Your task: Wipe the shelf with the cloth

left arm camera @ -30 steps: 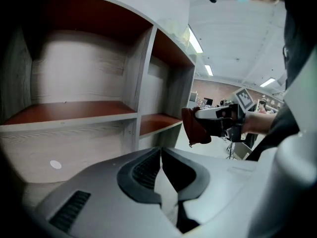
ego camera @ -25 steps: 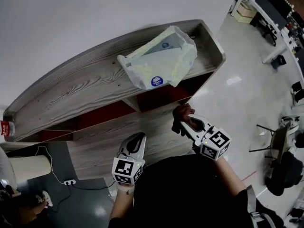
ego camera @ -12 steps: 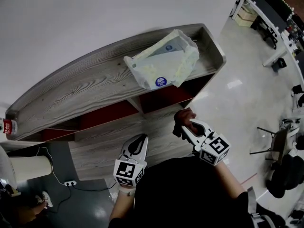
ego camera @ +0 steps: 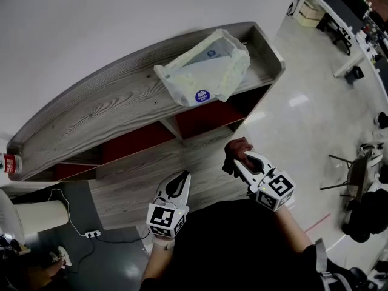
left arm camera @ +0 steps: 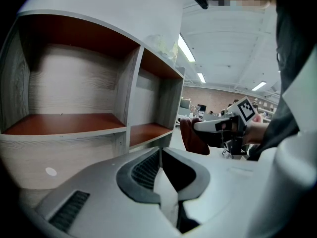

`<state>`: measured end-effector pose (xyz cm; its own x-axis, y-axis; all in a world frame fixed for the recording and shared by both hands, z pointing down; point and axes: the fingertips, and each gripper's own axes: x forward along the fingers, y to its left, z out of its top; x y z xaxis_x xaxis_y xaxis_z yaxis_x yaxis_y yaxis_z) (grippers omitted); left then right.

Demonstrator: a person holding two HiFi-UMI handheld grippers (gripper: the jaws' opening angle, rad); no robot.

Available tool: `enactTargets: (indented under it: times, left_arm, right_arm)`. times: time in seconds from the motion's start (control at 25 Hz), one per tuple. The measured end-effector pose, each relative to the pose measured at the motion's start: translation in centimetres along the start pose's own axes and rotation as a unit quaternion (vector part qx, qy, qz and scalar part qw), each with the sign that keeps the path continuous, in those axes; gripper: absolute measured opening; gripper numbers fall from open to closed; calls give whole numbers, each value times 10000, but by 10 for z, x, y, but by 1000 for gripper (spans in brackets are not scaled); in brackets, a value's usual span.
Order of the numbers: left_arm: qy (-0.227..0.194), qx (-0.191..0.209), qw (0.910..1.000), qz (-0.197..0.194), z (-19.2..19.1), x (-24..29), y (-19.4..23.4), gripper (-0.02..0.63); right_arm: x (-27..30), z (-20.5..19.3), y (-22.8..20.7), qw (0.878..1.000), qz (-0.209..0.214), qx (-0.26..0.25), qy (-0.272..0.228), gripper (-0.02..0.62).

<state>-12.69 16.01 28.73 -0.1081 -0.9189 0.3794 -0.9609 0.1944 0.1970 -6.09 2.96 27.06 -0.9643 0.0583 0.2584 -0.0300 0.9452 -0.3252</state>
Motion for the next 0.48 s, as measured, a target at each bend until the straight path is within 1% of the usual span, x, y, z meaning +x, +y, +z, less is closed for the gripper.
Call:
enactTargets:
  times: [0.28, 0.48]
  left_arm:
    - [15, 13, 10000, -29, -2, -5, 0, 7]
    - [11, -1, 10000, -39, -6, -9, 3, 8]
  right_arm:
    - [-6, -7, 3, 10000, -58, -4, 56, 55]
    - [-2, -12, 11, 9999, 2, 6, 119, 55]
